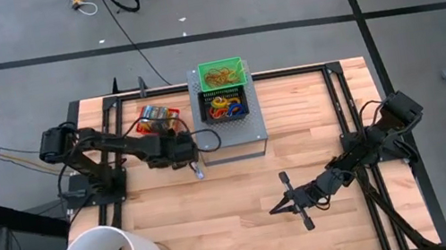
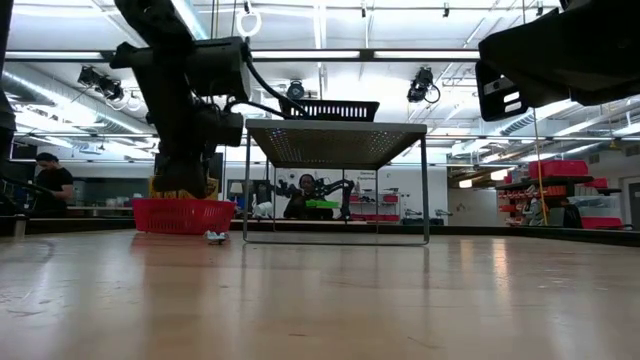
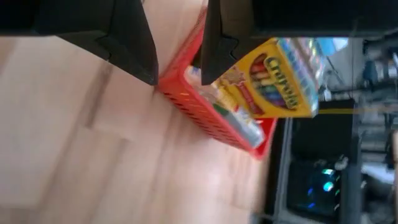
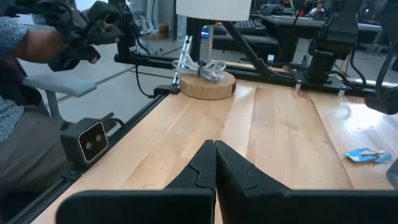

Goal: Pick & Place Office Desk Supplies
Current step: Move the red basket to the center of the table

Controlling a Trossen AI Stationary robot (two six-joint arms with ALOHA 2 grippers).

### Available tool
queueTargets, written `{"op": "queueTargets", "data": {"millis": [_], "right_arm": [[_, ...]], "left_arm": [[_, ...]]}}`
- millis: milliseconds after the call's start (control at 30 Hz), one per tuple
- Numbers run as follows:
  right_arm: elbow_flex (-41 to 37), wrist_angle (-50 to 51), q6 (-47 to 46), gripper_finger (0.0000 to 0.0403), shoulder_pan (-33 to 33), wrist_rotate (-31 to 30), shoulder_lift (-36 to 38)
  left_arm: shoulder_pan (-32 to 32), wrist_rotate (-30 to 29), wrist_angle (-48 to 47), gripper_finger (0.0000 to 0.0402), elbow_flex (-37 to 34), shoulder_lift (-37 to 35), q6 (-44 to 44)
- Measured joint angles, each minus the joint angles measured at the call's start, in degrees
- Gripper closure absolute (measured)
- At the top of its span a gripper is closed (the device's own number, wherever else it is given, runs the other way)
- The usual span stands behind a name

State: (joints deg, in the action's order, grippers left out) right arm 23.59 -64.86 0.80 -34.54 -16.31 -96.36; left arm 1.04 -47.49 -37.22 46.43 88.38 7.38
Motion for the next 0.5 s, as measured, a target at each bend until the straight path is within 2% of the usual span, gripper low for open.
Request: {"op": "queueTargets", "data": {"millis": [200,500], "right_arm": [[0.00,-0.07,-0.55,0.0400,0.00,0.23,0.00],[0.00,-0.97,1.03,0.0400,0.00,0.23,0.00]], "left_arm": [[2.09,7.53,-0.15,0.0273,-0.90,-0.01,-11.92],[6.83,9.45,1.90,0.0273,-4.05,-0.01,-16.10]]}}
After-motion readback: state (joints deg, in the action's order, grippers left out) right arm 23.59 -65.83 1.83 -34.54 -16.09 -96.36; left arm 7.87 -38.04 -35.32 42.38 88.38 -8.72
